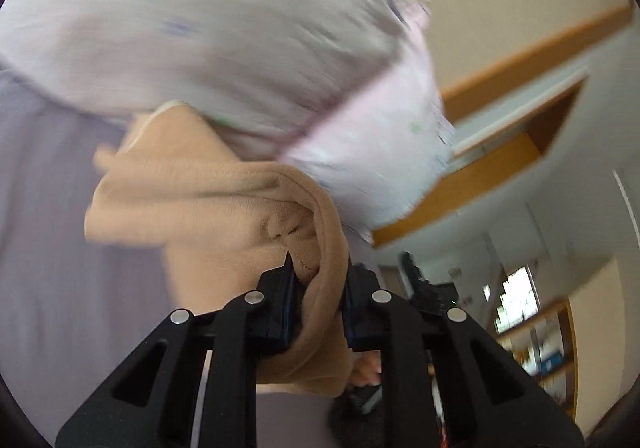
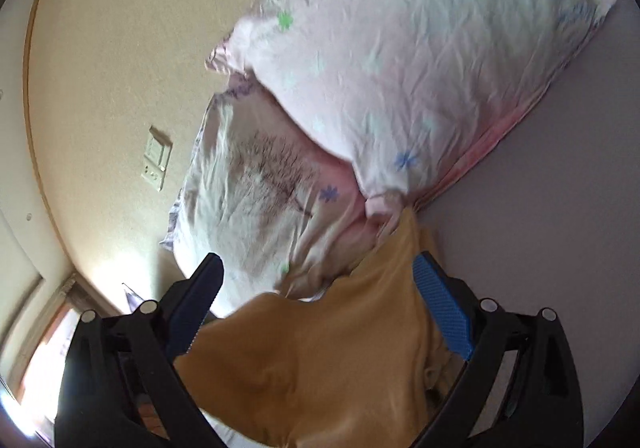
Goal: Fold small clothes
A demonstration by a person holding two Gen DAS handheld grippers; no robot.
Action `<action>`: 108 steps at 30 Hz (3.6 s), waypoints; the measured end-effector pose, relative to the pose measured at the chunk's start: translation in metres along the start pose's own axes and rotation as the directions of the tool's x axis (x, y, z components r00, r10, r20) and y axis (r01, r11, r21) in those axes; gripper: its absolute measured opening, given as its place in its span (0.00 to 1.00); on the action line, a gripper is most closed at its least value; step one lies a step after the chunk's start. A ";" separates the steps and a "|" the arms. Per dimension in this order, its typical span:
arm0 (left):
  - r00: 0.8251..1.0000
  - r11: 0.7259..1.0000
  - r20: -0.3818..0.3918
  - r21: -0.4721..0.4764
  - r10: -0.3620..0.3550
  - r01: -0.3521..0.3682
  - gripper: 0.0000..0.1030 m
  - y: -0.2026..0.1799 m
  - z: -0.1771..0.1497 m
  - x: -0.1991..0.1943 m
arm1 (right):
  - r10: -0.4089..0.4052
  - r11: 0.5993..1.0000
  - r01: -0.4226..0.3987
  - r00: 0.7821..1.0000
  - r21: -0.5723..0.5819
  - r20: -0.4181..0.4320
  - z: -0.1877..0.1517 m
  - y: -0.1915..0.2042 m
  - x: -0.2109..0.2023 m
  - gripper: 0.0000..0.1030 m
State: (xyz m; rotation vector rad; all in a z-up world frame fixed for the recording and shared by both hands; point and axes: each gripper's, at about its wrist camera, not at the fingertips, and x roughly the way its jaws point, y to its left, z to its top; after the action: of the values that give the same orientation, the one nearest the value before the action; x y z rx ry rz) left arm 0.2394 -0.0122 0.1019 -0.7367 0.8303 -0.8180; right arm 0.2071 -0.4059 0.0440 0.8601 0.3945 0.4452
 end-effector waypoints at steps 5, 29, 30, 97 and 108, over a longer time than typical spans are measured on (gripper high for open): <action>0.952 0.991 -0.297 0.129 0.068 -0.031 0.20 -0.039 -0.028 0.153 | -0.083 0.997 0.083 0.997 -0.003 0.002 0.007 -0.017 -0.006 0.93; 0.924 0.935 -0.228 0.252 0.307 -0.249 0.88 0.016 -0.077 0.068 | -0.520 0.610 0.010 0.759 -0.792 -0.391 -0.041 0.121 0.093 0.74; 0.916 0.929 -0.234 0.258 0.327 -0.265 0.88 0.017 -0.080 0.073 | -0.565 0.579 -0.003 0.720 -0.815 -0.404 -0.049 0.120 0.105 0.73; 0.967 0.868 -0.017 0.445 0.255 -0.221 0.61 -0.015 -0.103 -0.059 | 0.045 0.994 -0.087 0.881 -0.067 -0.471 -0.054 0.067 0.019 0.51; 0.917 0.828 -0.110 0.482 0.383 -0.288 0.61 -0.005 -0.139 -0.020 | -0.095 0.995 0.061 0.791 -0.077 -0.604 -0.094 0.054 0.056 0.44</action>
State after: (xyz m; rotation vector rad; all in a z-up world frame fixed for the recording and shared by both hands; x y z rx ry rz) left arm 0.1116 -0.0304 0.0466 -0.0763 0.8739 -0.7333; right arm 0.1956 -0.2860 0.0229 0.6263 1.0098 0.6525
